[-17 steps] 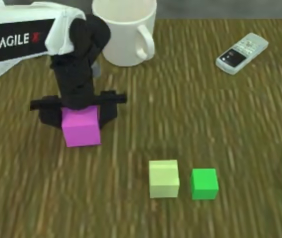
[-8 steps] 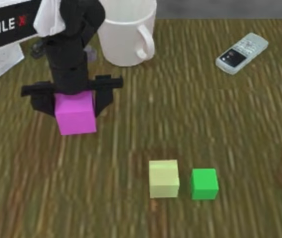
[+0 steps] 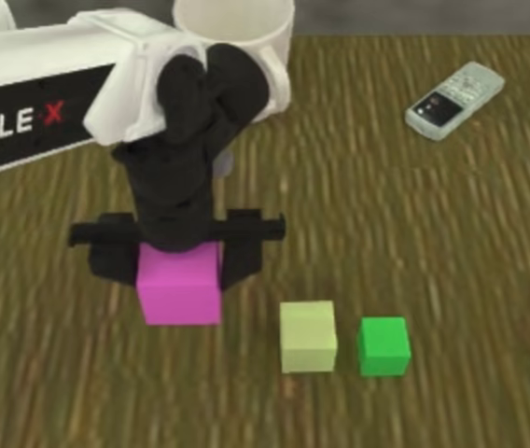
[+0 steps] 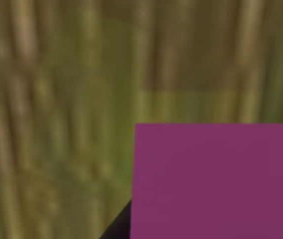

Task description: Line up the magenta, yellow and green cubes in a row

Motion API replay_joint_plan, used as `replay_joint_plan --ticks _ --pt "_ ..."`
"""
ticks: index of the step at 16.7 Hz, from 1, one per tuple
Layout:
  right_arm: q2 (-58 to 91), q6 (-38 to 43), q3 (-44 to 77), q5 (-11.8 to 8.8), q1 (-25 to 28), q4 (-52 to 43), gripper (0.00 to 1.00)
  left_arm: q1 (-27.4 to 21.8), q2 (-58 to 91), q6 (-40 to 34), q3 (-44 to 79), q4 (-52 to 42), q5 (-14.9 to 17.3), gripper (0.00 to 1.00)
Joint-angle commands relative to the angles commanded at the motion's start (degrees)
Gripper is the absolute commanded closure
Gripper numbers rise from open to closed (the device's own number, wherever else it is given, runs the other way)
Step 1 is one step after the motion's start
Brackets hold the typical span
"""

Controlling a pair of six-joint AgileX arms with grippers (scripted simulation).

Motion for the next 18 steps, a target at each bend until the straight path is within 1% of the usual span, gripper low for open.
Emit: replay_joint_plan --ticks 2,7,14,18 --pt "0.0 0.0 0.0 0.0 0.0 0.0 0.0 -1.61 -1.63 -1.18 -1.63 0.14 -0.01 1.0" --pt "0.0 0.0 0.0 0.0 0.0 0.0 0.0 -1.4 -1.17 -1.02 -2.18 1.03 -0.02 1.0" --pt "0.0 0.0 0.0 0.0 0.0 0.0 0.0 -1.61 2.47 -1.03 -11.01 13.82 0.01 1.0" --pt "0.0 0.0 0.0 0.0 0.0 0.0 0.0 -1.61 3.04 -1.1 -12.3 15.49 0.01 1.0"
